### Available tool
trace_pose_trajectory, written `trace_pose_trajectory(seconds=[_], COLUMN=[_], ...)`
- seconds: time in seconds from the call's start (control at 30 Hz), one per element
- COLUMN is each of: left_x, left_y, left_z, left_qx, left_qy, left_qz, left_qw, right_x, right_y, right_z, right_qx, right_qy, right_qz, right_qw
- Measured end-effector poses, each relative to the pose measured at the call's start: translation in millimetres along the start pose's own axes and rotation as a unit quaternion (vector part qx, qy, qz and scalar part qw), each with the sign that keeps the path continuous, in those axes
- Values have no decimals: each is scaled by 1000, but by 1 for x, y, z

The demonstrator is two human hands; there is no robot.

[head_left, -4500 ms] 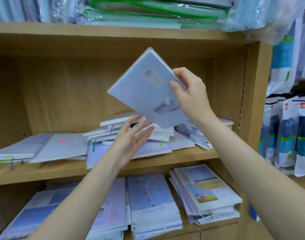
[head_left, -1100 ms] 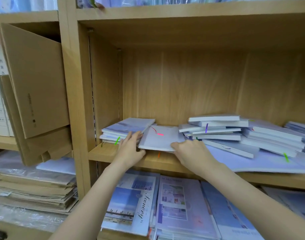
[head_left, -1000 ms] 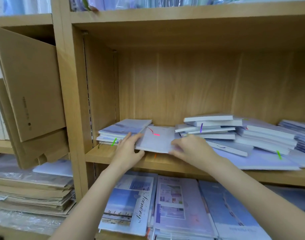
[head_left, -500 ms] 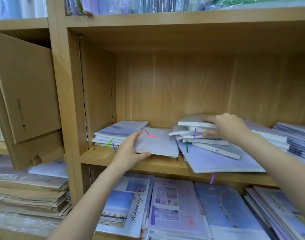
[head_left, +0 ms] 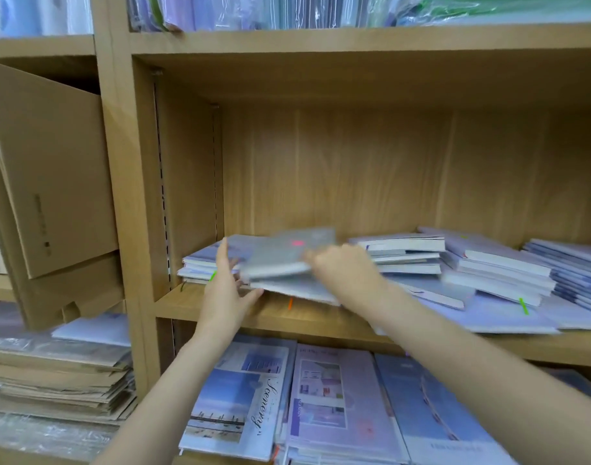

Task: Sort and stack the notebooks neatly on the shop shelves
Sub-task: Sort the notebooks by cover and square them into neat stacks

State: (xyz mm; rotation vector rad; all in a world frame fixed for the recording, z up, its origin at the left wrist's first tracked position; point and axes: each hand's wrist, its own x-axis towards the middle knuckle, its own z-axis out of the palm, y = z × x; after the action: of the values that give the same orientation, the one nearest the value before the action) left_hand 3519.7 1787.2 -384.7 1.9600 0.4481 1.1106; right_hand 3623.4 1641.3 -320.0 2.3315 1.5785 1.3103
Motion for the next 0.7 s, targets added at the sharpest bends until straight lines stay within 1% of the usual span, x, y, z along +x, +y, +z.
trace_pose_trajectory(seconds=[0.03,0.07,0.1,0.17,0.23,0.27,0.3,0.37,0.4,0.47,0.53,0.6,0.63,0.7], left_x=[0,-1,0,3,5,6,7,8,8,9,12,15,18,23], left_y=[-4,-8,-12,-17,-15,-13,-11,-9,-8,-5,-1,5,8,15], left_z=[-2,-4,-5,-3,2,7,12,19,21,23,23,25,26,24], left_qx=[43,90,139,219,283,319,350,375,371,342,307,303,298,252], left_qy=[-3,-7,-9,-9,-14,-16,-13,-12,-22,-41,-67,-80,-83,-97], left_qz=[26,58,96,162,199,226,252,291,301,303,283,268,251,188], left_qw=[999,994,986,962,938,920,902,880,878,889,906,911,917,944], right_x=[-2,-6,-8,-11,-16,-20,-24,-33,-37,-43,-47,-51,-52,-51], right_y=[-11,-13,-5,22,55,70,83,102,110,122,126,123,122,120], right_z=[8,10,11,4,-1,-1,2,15,21,29,33,34,35,32], right_qx=[24,49,85,170,207,203,192,154,144,174,205,198,195,177], right_qy=[-58,-115,-137,-110,-80,-93,-125,-189,-202,-196,-175,-160,-154,-153], right_qz=[-19,-17,-7,15,55,73,91,130,153,186,183,179,180,188], right_qw=[998,992,987,979,974,972,969,961,956,947,945,950,952,954])
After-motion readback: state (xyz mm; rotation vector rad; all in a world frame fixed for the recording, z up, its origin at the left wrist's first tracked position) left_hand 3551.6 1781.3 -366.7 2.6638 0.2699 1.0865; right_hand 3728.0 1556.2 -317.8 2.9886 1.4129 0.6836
